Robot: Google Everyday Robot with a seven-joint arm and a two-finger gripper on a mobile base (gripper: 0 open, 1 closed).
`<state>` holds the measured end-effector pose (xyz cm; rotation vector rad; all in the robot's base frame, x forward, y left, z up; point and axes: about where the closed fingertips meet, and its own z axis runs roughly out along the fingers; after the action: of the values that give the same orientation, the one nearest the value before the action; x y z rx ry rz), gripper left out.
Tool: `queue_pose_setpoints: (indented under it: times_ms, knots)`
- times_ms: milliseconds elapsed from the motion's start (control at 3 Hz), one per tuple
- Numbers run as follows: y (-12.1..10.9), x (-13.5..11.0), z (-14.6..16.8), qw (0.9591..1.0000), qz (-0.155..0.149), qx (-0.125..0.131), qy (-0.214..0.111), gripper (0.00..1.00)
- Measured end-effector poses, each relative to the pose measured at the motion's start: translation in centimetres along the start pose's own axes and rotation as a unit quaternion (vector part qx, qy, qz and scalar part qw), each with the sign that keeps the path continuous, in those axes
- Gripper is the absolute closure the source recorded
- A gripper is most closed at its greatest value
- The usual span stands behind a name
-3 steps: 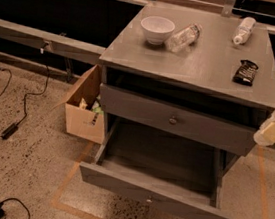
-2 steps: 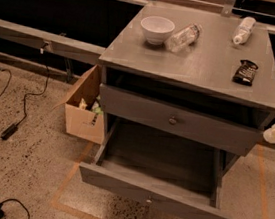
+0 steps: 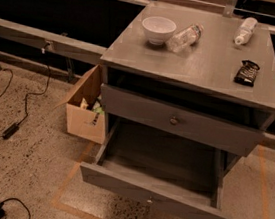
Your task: Place blue plastic bottle into middle drawer
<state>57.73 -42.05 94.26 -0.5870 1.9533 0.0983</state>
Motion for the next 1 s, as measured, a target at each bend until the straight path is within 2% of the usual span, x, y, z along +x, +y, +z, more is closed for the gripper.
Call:
queue_pose_setpoints:
  times_ms: [333,667,1000]
  knots:
    - [-5.4,-2.3,3.6,0.9973,0.021,0.056,-0.042,0.00]
    - [-9.6,-6.4,10.0,0.9928,0.040,0.092,-0.065,0.00]
    - [-9.6,-6.2,10.0,0.9930,0.040,0.091,-0.064,0.00]
